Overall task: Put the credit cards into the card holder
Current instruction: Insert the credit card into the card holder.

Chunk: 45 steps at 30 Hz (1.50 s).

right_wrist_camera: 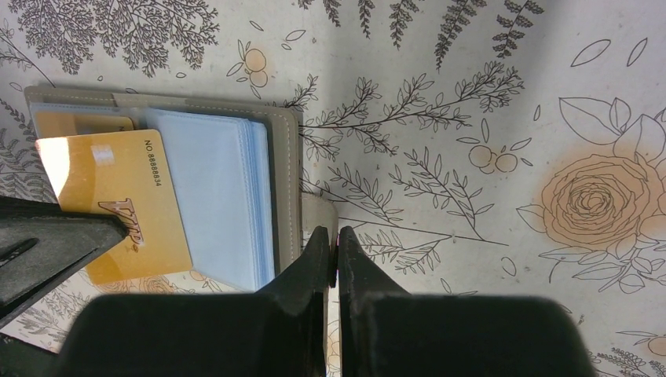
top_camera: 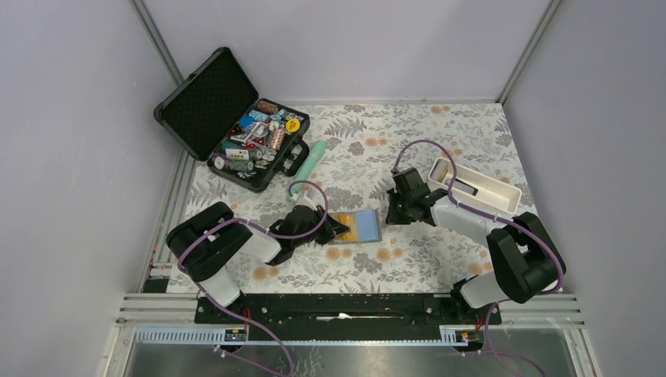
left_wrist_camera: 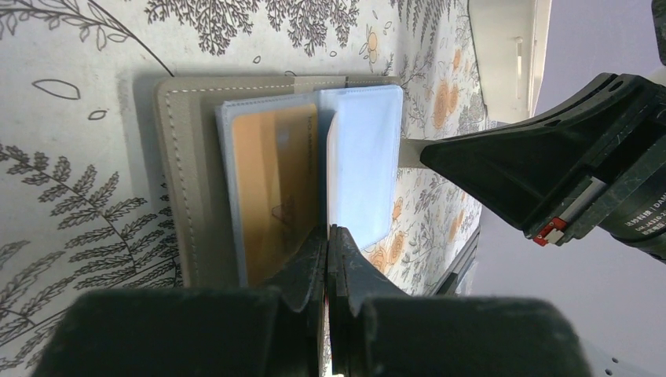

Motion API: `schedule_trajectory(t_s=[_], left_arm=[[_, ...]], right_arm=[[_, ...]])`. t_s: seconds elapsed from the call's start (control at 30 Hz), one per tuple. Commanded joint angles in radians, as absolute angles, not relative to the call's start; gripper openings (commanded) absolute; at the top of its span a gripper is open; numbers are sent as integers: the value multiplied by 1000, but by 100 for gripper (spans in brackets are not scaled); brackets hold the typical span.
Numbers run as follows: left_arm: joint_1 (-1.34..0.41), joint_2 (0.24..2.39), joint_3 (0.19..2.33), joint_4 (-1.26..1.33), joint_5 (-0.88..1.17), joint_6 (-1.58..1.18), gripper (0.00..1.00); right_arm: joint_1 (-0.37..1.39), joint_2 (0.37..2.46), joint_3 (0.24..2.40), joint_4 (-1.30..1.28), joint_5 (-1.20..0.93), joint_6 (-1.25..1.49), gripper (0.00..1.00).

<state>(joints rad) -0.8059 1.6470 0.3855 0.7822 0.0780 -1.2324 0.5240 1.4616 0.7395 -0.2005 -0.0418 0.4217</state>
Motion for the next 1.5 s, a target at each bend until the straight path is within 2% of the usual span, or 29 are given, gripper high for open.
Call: schedule_trajectory(t_s=[0.0,1.47], left_arm=[[-814,1674,396,855,64,-1238,0],[-822,1815,437,965,126,-1184,0]], right_arm=[[537,1469,778,-213,-16,418,0],[548,1463,786,-223,-34,423,0]])
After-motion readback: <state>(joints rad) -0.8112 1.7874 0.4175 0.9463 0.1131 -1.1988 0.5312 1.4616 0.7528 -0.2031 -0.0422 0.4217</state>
